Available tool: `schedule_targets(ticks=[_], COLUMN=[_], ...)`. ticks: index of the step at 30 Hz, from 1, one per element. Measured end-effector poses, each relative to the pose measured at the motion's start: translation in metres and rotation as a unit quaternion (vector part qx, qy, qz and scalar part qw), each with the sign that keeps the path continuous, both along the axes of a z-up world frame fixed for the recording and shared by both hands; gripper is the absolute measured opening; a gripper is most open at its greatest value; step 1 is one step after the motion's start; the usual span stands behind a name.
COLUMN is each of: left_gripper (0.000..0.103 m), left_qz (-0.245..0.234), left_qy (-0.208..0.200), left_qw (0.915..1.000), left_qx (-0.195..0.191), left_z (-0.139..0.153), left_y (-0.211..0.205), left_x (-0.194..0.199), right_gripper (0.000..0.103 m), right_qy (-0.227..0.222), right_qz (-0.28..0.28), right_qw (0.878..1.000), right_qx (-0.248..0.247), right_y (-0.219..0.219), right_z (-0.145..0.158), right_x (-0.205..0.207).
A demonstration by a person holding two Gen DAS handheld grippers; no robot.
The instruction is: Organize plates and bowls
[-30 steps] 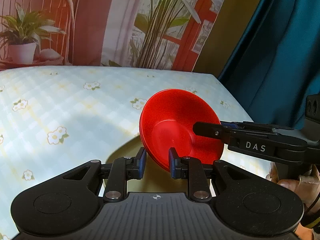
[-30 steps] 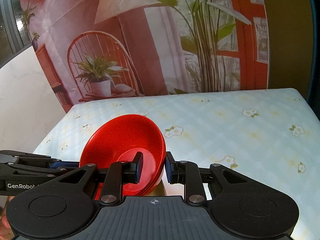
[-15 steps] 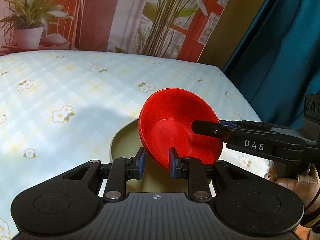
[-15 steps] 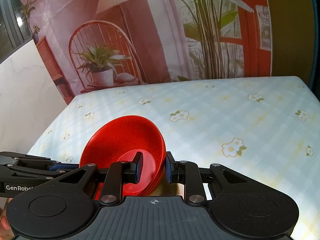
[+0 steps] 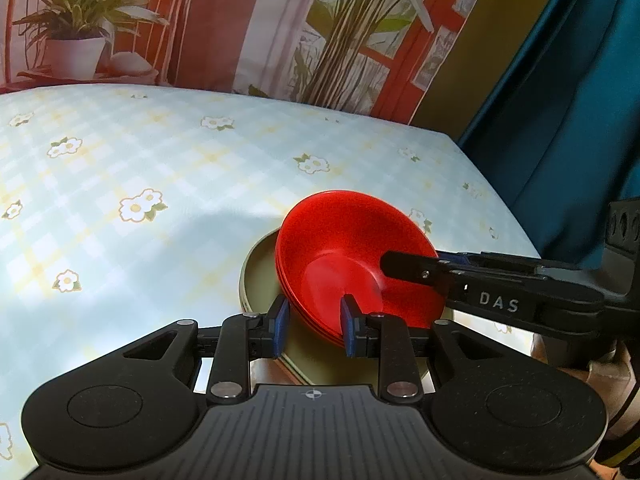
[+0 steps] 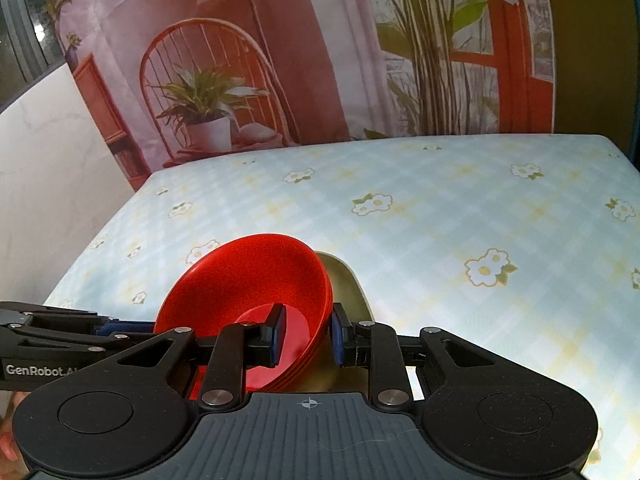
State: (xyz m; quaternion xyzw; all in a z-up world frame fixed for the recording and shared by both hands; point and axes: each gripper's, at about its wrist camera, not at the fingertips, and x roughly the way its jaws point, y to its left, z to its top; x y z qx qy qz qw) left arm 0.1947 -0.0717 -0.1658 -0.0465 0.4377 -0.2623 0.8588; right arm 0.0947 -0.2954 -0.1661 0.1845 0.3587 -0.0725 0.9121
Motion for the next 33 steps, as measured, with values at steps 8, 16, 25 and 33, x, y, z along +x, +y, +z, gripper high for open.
schedule_targets(ticks=[8,16,25,33], left_gripper=[0.028,0.035,0.054,0.088], left_qz=[-0.003,-0.004,-0.010,0.005], left_qy=[-0.006,-0.026,-0.095,-0.147], left_qw=[1.0000,0.9995,0.9940,0.9864], left_qx=[0.006,0.018,0.053,0.073], left_z=[-0.002,0.006,0.047,0.094], left_y=[-0.003,-0.003,0.001,0.024], left_x=[0.001,-0.003,-0.024,-0.063], right_gripper=[0.022,0.027,0.057,0.089], right_qy=[0.000,-0.009,-0.034,-0.054], right_qz=[-0.004,-0.005,-0.021,-0.037], right_qw=[1.000,0.999,0.996,0.993], right_qx=[-0.017,-0.033,-0.076,-0.094], right_y=[0.001,0.005,0.012,0.034], right_z=[-0.002,0.003,0.039,0.088], right_x=[0.003,0.000,-0.016,-0.046])
